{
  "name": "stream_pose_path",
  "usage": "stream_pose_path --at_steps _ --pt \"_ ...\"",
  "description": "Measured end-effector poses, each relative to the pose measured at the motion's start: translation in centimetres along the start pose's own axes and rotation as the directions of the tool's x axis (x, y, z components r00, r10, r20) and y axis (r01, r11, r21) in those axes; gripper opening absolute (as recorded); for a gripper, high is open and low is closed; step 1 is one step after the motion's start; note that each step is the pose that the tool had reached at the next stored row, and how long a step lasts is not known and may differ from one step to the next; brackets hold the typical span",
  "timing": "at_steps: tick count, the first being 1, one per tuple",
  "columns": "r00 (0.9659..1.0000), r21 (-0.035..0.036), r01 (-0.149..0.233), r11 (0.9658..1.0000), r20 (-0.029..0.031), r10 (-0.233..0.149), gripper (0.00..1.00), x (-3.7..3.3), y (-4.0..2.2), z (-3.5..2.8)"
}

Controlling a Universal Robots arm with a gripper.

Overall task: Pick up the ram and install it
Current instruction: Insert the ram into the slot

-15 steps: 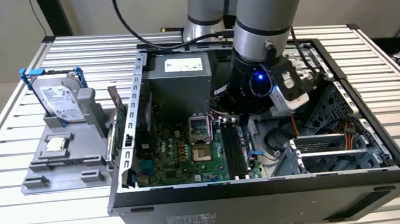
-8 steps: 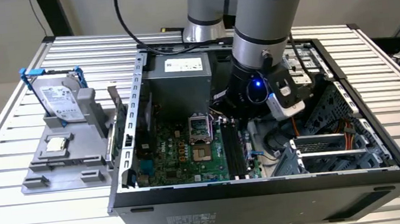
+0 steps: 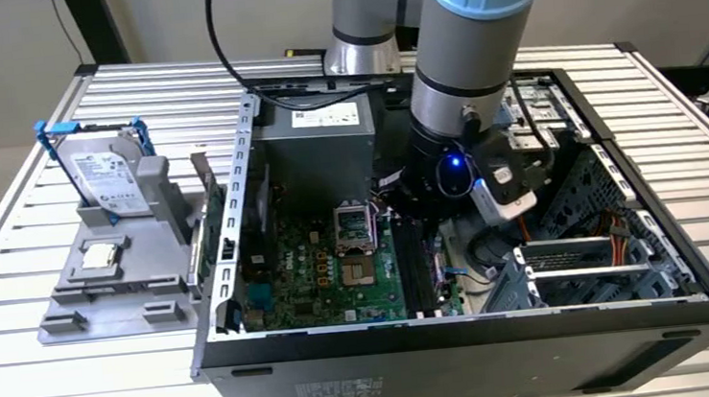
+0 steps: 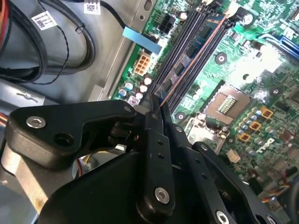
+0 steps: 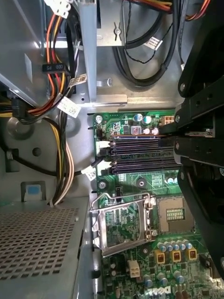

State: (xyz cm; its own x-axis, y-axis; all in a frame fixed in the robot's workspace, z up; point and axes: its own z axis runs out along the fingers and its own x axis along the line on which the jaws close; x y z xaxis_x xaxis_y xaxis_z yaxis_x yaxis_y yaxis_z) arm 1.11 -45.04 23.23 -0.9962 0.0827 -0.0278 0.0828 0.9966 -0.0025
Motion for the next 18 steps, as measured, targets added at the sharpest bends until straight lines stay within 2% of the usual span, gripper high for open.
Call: stream_pose_path --at_steps 7,11,18 --pt "0.9987 -0.0012 0.050 0.9987 -0.0008 -0.050 0.00 0.00 -0.09 0.47" --pt "0.9986 -0.0016 0.052 0.9986 -0.0020 -0.052 0.00 0.00 -0.27 0.95" --pt "0.9986 -0.0013 0.053 0.9986 -0.0034 -0.053 0.00 -0.01 -0.50 1.04"
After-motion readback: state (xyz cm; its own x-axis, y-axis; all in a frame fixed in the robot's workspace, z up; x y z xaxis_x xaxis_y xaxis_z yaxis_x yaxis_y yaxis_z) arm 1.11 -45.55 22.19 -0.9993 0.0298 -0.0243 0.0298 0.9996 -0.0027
